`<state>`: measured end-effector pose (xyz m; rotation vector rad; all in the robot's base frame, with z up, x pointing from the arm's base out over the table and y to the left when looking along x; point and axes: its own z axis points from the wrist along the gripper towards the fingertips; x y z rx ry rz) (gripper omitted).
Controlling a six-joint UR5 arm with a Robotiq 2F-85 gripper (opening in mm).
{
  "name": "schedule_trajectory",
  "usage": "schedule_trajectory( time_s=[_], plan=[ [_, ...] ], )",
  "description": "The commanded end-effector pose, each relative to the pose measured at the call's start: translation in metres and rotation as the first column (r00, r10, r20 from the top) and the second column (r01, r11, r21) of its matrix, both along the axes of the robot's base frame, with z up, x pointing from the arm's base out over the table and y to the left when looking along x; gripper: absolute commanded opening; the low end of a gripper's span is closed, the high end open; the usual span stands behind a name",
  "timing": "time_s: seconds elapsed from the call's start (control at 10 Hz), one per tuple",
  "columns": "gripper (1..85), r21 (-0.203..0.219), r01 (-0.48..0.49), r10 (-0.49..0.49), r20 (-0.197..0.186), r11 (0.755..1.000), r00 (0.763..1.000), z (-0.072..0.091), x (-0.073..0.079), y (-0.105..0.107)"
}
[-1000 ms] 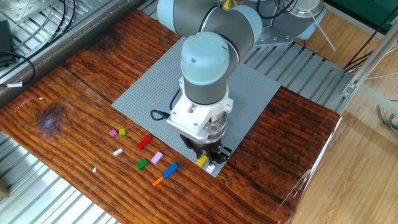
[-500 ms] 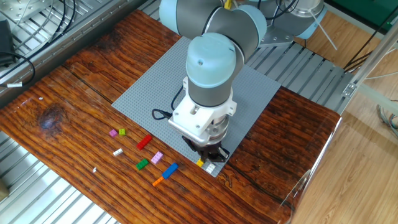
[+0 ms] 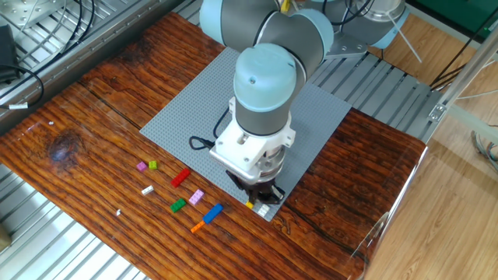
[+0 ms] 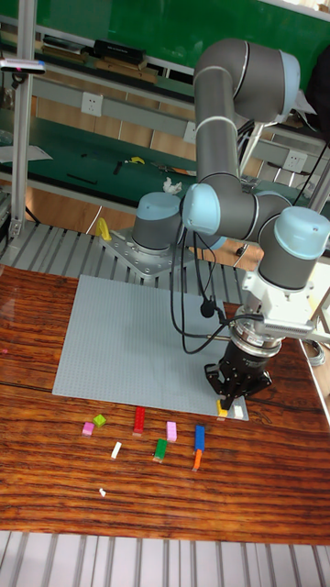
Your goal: Build with small Lego blocks
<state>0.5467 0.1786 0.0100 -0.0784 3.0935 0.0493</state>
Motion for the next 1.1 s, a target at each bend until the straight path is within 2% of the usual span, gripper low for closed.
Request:
schedule_trajectory(
  time_s=[0.0,0.1,0.3,0.5,0.6,0.7,0.8,1.0],
  plan=[
    [1.0,0.011,0.012,-0.012,0.005,1.000,1.000,-0.011,0.003,0.003],
    [1.0,-0.002,0.010,-0.010,0.002,1.000,1.000,-0.012,0.001,0.000],
    [1.0,-0.006,-0.001,0.001,-0.013,1.000,1.000,-0.002,-0.002,-0.004],
    [1.0,-0.015,-0.009,0.008,-0.045,1.000,0.999,0.025,-0.007,-0.011],
    [1.0,-0.037,-0.016,0.013,-0.056,0.999,0.998,0.045,-0.006,-0.016],
    [1.7,-0.053,-0.033,0.032,-0.031,0.998,0.999,0.057,0.003,-0.018],
    [1.7,-0.020,-0.031,0.031,-0.007,0.999,0.999,0.059,0.011,-0.009],
    [2.3,-0.025,-0.057,0.058,0.038,0.998,0.998,0.060,0.031,-0.014]
  ],
)
